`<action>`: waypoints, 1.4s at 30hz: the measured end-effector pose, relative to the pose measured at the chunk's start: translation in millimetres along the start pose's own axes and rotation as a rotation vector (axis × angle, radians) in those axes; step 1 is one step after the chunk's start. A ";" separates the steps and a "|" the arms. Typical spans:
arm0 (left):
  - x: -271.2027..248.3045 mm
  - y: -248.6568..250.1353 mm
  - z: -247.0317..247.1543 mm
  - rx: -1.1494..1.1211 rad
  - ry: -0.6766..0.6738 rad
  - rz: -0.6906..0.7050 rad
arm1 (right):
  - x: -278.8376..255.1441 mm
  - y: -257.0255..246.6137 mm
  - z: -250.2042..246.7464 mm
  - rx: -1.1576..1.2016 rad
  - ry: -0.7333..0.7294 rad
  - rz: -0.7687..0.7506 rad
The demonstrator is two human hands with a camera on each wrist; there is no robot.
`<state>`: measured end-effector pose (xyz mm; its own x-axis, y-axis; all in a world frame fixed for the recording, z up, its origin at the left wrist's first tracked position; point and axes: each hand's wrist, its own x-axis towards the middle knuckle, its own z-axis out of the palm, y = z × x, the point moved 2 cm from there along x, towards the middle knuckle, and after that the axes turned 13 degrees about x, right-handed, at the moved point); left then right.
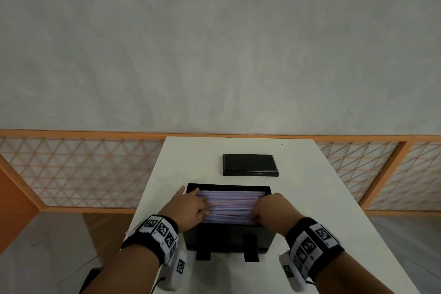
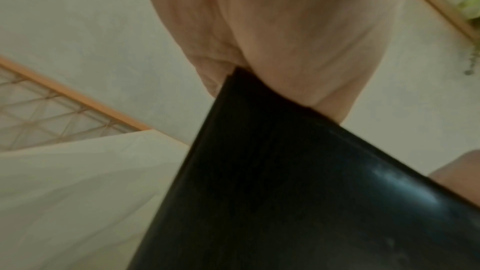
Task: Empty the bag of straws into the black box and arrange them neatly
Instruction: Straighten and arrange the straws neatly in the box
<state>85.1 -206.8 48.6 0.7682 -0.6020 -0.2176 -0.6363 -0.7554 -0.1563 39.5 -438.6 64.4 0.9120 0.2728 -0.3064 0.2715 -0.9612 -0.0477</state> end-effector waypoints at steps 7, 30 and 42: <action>-14.3 -20.8 -5.5 -0.388 0.486 -0.348 | -10.6 16.6 -13.9 0.332 0.342 0.148; -32.4 15.9 3.9 -0.606 0.347 -0.443 | -37.7 34.8 35.7 0.723 0.479 0.456; -34.8 17.7 10.0 -0.691 0.314 -0.453 | -34.8 40.7 32.6 0.656 0.476 0.466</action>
<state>46.5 -196.6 43.7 0.9847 -0.1738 0.0142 -0.1595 -0.8649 0.4760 8.8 -488.6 42.2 0.9545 -0.2978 -0.0152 -0.2491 -0.7684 -0.5896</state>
